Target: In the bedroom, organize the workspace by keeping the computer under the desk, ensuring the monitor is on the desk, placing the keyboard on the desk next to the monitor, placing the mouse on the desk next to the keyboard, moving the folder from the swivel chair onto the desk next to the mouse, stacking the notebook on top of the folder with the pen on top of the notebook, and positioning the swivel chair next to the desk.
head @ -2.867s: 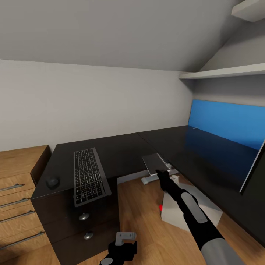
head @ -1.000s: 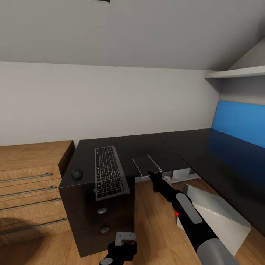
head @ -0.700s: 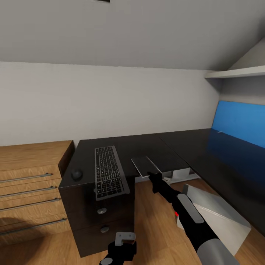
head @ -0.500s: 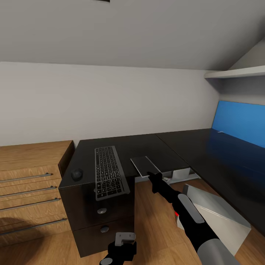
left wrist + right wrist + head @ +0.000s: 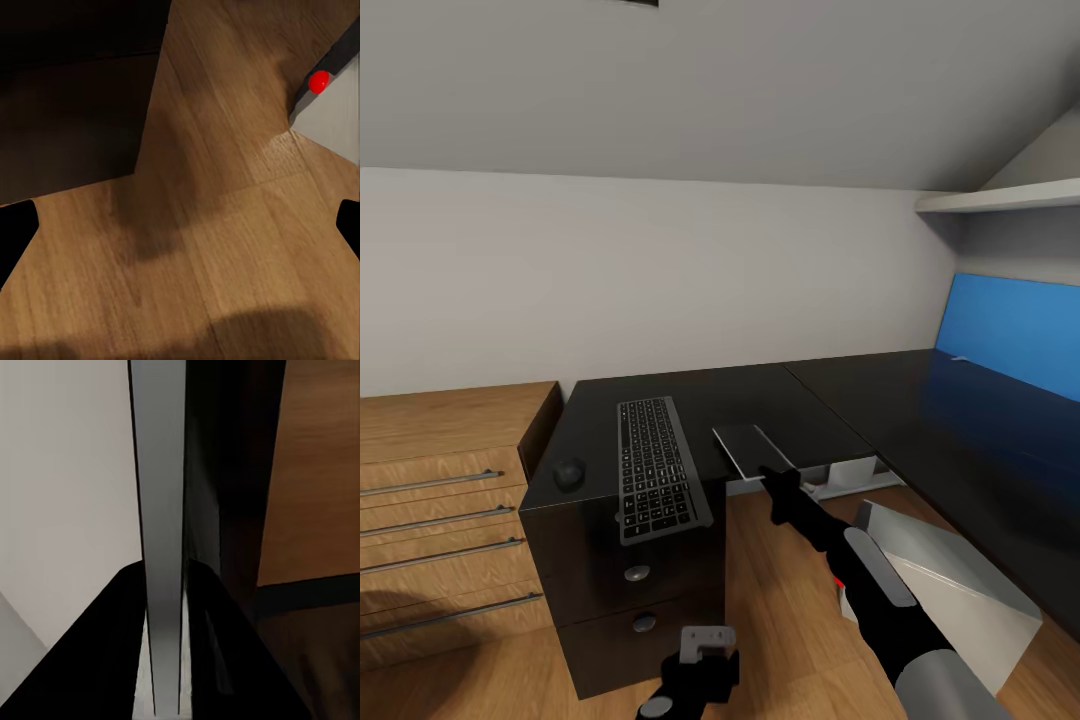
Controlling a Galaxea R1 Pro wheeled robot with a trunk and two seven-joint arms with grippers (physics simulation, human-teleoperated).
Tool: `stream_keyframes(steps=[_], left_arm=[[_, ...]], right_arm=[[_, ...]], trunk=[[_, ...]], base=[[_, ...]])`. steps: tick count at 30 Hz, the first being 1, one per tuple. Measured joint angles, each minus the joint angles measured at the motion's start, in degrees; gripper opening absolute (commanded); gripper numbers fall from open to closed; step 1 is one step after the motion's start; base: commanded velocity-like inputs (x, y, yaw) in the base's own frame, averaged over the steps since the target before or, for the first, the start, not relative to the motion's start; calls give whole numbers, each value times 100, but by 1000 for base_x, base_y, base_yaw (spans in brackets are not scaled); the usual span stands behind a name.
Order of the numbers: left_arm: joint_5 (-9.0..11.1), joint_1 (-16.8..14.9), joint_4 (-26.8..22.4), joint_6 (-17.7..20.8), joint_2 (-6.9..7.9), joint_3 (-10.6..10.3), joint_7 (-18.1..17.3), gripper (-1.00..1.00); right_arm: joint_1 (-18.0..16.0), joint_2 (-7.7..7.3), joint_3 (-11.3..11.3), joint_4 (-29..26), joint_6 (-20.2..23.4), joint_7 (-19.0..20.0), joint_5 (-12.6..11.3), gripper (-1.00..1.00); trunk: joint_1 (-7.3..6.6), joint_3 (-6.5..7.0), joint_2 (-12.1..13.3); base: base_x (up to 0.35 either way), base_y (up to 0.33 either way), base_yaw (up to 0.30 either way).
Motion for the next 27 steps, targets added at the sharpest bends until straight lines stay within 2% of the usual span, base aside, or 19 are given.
stream_keyframes(steps=[3, 11, 14, 27], left_arm=[[-2, -1, -39, 4, 19, 1, 2, 100], [-3, -4, -49, 7, 31, -5, 4, 100], [-4, -3, -49, 7, 31, -6, 4, 100], [0, -1, -43, 7, 32, -7, 4, 100]], right_arm=[[2, -19, 2, 3, -4, 11, -84, -100], [5, -65, 1, -20, -9, 16, 107, -100], [8, -67, -1, -20, -9, 13, 179, -100], [11, -74, -1, -22, -3, 10, 180, -100]], trunk=[[0, 0, 0], [0, -1, 0], [-65, 53, 119], [-351, 286, 641]], base=[[0, 0, 0], [0, 0, 0], [0, 0, 0], [0, 0, 0]])
